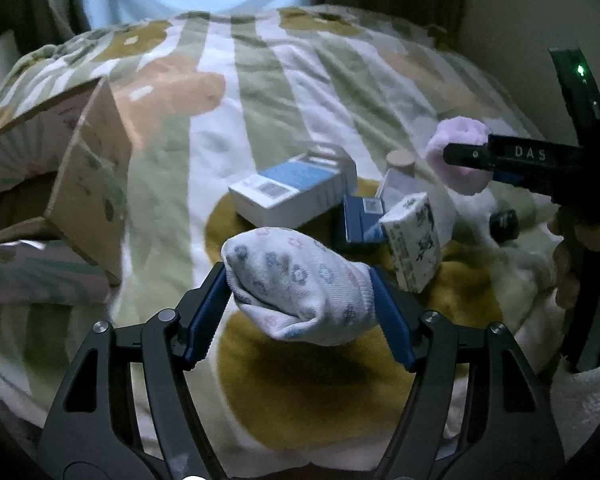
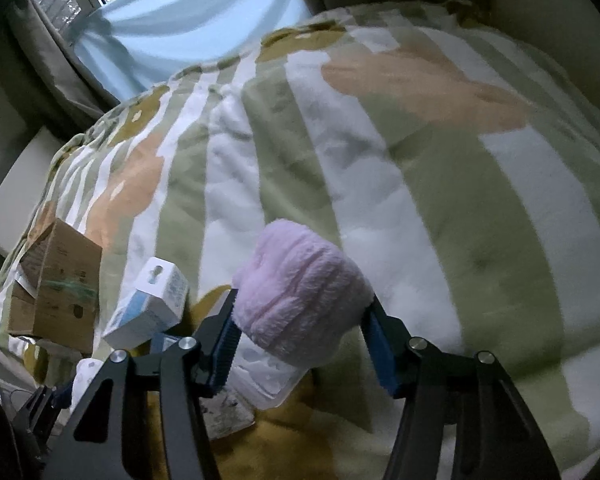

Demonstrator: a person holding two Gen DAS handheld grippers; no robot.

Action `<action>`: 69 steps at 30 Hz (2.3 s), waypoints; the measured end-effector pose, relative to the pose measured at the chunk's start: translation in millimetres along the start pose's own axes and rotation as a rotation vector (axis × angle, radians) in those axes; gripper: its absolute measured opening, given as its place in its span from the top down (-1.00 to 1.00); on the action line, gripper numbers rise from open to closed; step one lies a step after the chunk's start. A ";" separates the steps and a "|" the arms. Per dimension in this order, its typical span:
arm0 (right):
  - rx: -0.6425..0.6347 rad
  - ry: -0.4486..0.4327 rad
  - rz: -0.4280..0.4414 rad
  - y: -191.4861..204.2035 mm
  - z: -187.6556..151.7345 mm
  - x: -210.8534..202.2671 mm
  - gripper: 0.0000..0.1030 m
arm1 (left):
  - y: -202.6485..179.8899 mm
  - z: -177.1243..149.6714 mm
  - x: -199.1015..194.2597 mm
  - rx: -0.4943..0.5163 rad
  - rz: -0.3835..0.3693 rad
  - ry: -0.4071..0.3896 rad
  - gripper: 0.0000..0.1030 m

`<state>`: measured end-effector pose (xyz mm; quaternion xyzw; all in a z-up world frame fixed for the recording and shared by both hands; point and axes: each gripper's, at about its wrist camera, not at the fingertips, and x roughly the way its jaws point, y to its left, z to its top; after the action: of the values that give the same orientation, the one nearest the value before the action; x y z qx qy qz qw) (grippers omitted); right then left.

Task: Organize objects
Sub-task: 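Carry both socks over the cardboard box with both tools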

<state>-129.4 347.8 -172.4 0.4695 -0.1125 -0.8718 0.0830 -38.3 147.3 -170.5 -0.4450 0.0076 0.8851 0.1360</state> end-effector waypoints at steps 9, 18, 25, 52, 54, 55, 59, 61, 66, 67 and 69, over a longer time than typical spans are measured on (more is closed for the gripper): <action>-0.076 -0.047 -0.018 34.2 8.4 -37.1 -0.04 | 33.8 26.7 -47.8 -0.045 0.011 -0.118 -0.30; -0.183 -0.108 0.019 96.3 23.2 -65.0 -0.04 | 88.9 54.9 -92.8 -0.092 0.066 -0.206 -0.30; -0.269 -0.135 0.052 155.5 32.9 -69.9 -0.04 | 142.0 69.8 -115.4 -0.136 0.089 -0.243 -0.30; -0.550 -0.050 0.220 370.1 13.6 5.1 -0.04 | 347.7 65.3 -114.2 -0.330 0.214 -0.225 -0.30; -0.570 -0.035 0.229 382.1 9.3 14.1 -0.04 | 356.5 64.2 -107.9 -0.327 0.213 -0.211 -0.30; -0.583 -0.026 0.230 389.0 6.8 19.7 -0.04 | 361.6 63.2 -104.2 -0.327 0.210 -0.204 -0.30; -0.633 0.017 0.221 412.4 -4.8 40.5 -0.04 | 376.4 58.9 -91.3 -0.336 0.200 -0.182 -0.30; -0.654 0.033 0.218 420.0 -11.7 47.4 -0.04 | 382.9 56.5 -84.6 -0.347 0.186 -0.168 -0.30; -0.661 0.072 0.203 423.5 -23.5 61.5 -0.04 | 387.8 53.1 -72.2 -0.351 0.171 -0.149 -0.30; -0.660 0.078 0.199 423.3 -25.0 63.4 -0.04 | 388.0 52.8 -71.2 -0.351 0.168 -0.148 -0.30; -0.660 0.085 0.191 423.2 -26.8 66.0 -0.03 | 387.4 53.3 -69.8 -0.349 0.165 -0.147 -0.30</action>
<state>-126.3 -78.6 -123.5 0.4406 0.1355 -0.8291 0.3164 -136.4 -234.9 -124.9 -0.3941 -0.1195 0.9111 -0.0161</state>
